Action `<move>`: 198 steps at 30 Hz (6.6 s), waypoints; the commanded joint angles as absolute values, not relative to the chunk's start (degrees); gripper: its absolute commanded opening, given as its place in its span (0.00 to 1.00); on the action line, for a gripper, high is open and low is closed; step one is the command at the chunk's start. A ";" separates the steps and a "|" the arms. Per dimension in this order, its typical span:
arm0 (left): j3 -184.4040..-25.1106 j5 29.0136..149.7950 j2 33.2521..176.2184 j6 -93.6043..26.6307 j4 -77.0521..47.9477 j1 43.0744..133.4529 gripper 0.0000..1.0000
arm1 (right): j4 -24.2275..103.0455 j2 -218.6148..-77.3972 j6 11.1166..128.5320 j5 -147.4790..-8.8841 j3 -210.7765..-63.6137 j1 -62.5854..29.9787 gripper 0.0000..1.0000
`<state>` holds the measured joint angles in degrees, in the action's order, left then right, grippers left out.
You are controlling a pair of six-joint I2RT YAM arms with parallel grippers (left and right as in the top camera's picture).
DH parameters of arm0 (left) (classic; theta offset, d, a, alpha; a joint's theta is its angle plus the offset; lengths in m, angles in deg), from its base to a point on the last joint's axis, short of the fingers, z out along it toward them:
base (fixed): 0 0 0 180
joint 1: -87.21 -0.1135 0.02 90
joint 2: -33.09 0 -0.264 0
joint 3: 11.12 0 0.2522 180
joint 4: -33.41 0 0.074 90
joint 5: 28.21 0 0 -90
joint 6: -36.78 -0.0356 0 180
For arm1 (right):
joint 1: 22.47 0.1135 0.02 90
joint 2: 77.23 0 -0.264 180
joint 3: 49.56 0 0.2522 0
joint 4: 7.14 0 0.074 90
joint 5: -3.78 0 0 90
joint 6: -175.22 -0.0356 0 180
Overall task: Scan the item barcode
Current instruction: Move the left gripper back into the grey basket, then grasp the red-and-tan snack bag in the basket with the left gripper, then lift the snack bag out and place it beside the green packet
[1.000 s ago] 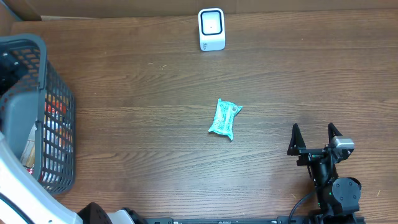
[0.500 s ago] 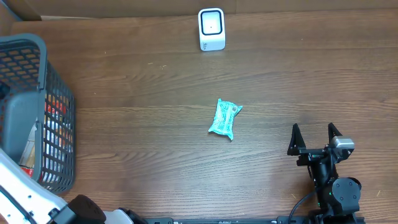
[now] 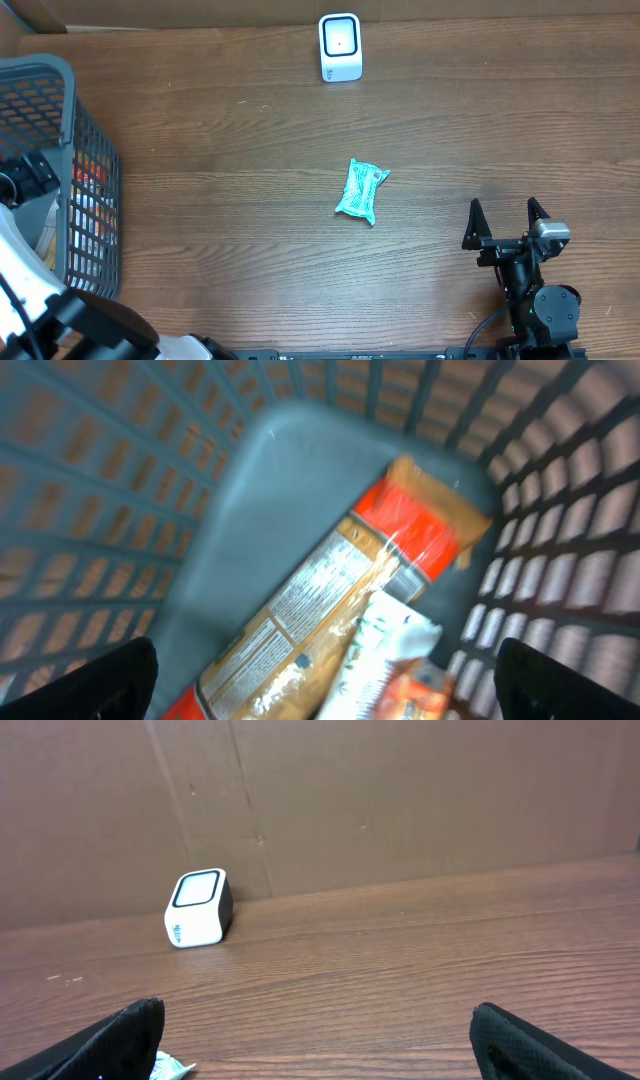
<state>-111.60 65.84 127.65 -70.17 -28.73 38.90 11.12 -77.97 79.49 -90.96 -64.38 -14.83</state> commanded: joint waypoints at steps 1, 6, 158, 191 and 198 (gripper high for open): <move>-109.57 66.10 132.22 -77.67 -27.17 38.09 0.98 | 10.85 -77.40 79.70 -91.11 -63.77 -14.76 1.00; -109.57 66.13 138.97 -80.73 -26.56 37.94 0.98 | 10.85 -77.40 79.70 -91.11 -63.77 -14.76 1.00; -127.40 67.15 116.70 -39.84 -39.00 94.09 0.04 | 10.85 -77.40 79.70 -91.11 -63.77 -14.76 1.00; -113.37 73.41 146.47 -28.36 -25.54 107.40 1.00 | 10.85 -77.40 79.70 -91.11 -63.77 -14.76 1.00; -126.07 73.41 140.05 -32.43 -36.62 104.30 1.00 | 10.85 -77.40 79.70 -91.11 -63.77 -14.76 1.00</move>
<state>-119.66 72.62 146.45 -29.85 -34.54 106.13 11.14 -77.97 79.44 -90.94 -64.38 -14.83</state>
